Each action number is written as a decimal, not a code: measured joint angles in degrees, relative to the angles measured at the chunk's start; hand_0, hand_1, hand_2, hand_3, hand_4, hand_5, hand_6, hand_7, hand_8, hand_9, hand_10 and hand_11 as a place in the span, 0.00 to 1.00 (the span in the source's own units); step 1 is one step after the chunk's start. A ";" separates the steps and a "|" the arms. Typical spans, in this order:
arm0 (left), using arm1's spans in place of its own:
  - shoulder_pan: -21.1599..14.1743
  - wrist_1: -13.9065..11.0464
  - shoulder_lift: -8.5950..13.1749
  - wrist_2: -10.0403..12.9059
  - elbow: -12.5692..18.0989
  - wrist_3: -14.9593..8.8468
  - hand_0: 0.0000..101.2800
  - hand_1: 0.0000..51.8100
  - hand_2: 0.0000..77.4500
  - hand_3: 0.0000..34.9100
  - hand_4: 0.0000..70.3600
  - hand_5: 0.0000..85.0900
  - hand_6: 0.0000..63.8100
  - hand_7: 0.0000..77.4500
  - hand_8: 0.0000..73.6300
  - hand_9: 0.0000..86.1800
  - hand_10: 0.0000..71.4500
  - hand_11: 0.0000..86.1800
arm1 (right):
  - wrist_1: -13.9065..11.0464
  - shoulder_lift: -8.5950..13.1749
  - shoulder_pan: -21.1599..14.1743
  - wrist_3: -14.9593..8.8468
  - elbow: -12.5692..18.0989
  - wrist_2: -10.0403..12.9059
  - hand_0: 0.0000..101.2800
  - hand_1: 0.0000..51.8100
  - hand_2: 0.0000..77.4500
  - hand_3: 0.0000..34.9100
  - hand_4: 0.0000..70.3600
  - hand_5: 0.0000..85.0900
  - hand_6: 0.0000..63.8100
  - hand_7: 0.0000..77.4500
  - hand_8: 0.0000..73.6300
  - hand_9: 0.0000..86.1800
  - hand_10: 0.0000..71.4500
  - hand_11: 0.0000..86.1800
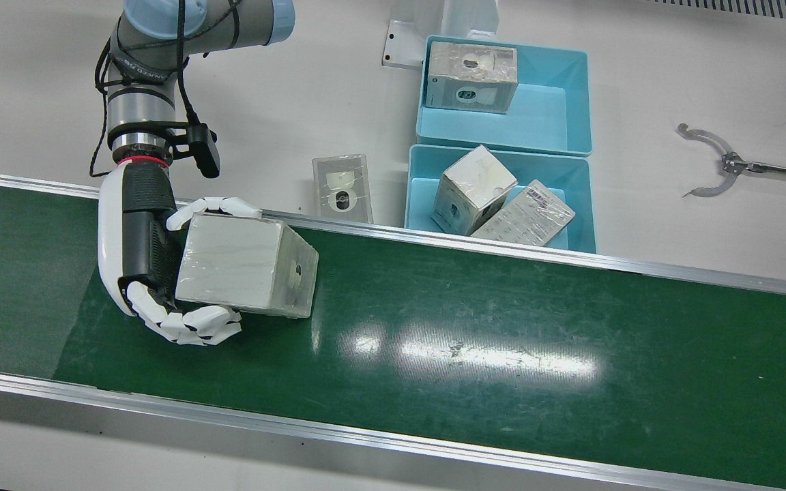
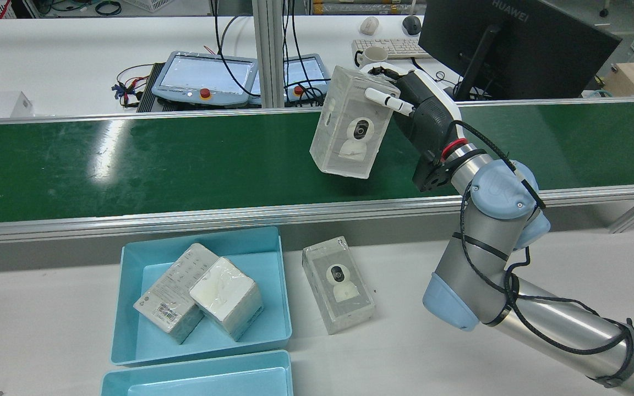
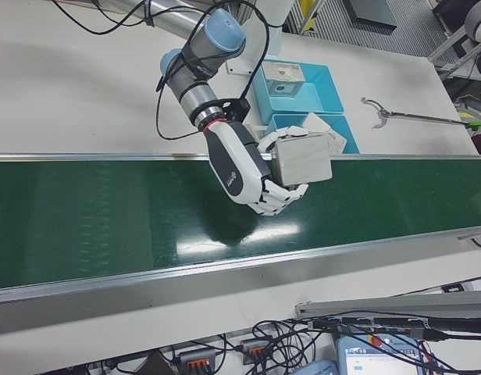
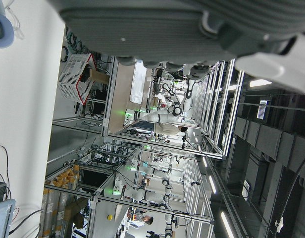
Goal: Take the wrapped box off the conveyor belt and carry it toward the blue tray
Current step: 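Close the right hand on the wrapped box and lift it off the belt, then carry the held box with the right hand toward the blue tray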
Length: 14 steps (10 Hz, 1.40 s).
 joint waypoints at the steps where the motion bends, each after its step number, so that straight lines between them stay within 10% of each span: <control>1: 0.00 0.00 0.00 0.00 0.00 0.00 0.00 0.00 0.01 0.00 0.00 0.01 0.00 0.01 0.01 0.00 0.01 0.00 | 0.65 0.70 -0.41 -0.15 1.14 -0.03 0.38 0.03 0.37 0.18 0.46 0.47 0.55 0.67 0.49 0.59 0.37 0.43; 3: 0.00 0.00 0.00 0.00 0.00 0.00 0.00 0.00 0.01 0.00 0.00 0.01 0.00 0.01 0.01 0.00 0.01 0.00 | 1.76 2.35 -3.16 -0.49 4.31 0.38 0.38 0.02 0.39 0.02 0.46 0.50 0.60 0.69 0.43 0.55 0.33 0.37; 9: 0.00 0.00 0.00 0.00 0.00 0.00 0.00 0.00 0.01 0.00 0.00 0.01 0.00 0.01 0.01 0.00 0.01 0.00 | 1.66 6.53 -15.18 -5.66 12.94 4.17 0.42 0.02 0.40 0.00 0.46 0.52 0.62 0.70 0.44 0.56 0.32 0.39; 13: 0.00 0.00 0.00 0.00 0.00 0.00 0.00 0.00 0.01 0.00 0.00 0.01 0.00 0.01 0.00 0.01 0.01 0.00 | -6.04 6.74 -15.50 -10.44 14.82 -4.69 0.46 0.02 0.40 0.00 0.46 0.52 0.62 0.71 0.50 0.61 0.34 0.42; 14: 0.00 0.00 0.00 0.00 0.00 0.00 0.00 0.00 0.01 0.00 0.00 0.01 0.00 0.01 0.00 0.01 0.01 0.00 | -7.99 6.58 -15.02 -11.27 14.76 -7.25 0.48 0.02 0.40 0.00 0.47 0.77 0.62 0.71 0.50 0.59 0.31 0.40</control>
